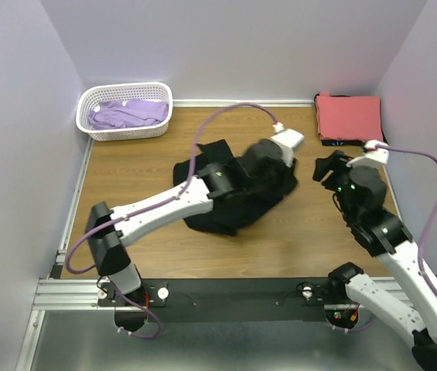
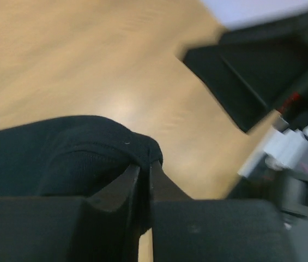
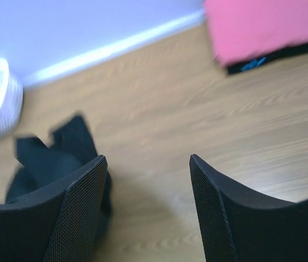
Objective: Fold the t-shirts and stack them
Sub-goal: Flatten the tshirt out
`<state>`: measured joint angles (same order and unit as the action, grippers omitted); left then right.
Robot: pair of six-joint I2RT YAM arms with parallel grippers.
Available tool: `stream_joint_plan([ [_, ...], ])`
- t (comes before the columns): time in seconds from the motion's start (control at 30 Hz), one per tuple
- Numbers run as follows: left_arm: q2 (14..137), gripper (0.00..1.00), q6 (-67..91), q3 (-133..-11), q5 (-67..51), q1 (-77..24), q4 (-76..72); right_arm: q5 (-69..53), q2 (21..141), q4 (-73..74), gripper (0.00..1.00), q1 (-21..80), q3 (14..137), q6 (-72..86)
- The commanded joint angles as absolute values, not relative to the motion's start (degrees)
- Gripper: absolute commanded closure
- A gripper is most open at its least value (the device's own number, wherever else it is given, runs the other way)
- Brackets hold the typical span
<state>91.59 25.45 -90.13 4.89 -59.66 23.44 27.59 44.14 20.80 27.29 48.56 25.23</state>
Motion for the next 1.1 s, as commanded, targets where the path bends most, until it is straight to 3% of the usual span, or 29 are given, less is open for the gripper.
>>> stream_joint_plan([
  [0.0, 94.48, 0.53, 25.66, -95.19, -4.13, -65.74, 16.17, 42.09, 35.63, 21.18, 0.31, 26.98, 45.88, 27.16],
  [0.03, 94.31, 0.36, 25.58, -93.97, -4.04, -66.35, 15.91, 42.53, 34.46, 21.18, 0.31, 26.98, 45.62, 26.98],
  [0.13, 90.64, 0.15, 26.54, -88.54, -1.6, -66.27, 13.36, 41.58, 32.78, 21.44, 0.31, 26.98, 44.83, 25.84],
  [0.3, 80.54, 0.15, 32.06, -78.42, 3.94, -59.87, 13.01, 34.21, 35.76, 21.71, 0.31, 26.98, 43.33, 25.93],
  [0.53, 69.97, 0.14, 35.33, -57.69, 4.48, -41.78, 16.26, 12.51, 53.41, 21.71, 0.3, 26.98, 46.05, 20.4],
  [0.6, 69.17, 0.09, 34.81, -54.51, 3.79, -39.04, 16.79, 5.21, 59.63, 21.71, 0.3, 26.98, 47.1, 17.68],
  [0.73, 70.22, 0.09, 33.31, -46.51, 3.43, -35.16, 14.42, -6.22, 70.12, 22.41, 0.34, 27.07, 48.86, 14.24],
  [0.83, 73.2, 0.09, 32.0, -43.96, 2.82, -32.96, 12.05, -8.26, 76.79, 22.76, 0.38, 27.33, 49.74, 13.45],
  [1.07, 84.1, 0.09, 28.04, -46.84, 1.67, -32.08, 11.07, -11.59, 81.82, 22.76, 0.4, 28.47, 51.41, 11.25],
])
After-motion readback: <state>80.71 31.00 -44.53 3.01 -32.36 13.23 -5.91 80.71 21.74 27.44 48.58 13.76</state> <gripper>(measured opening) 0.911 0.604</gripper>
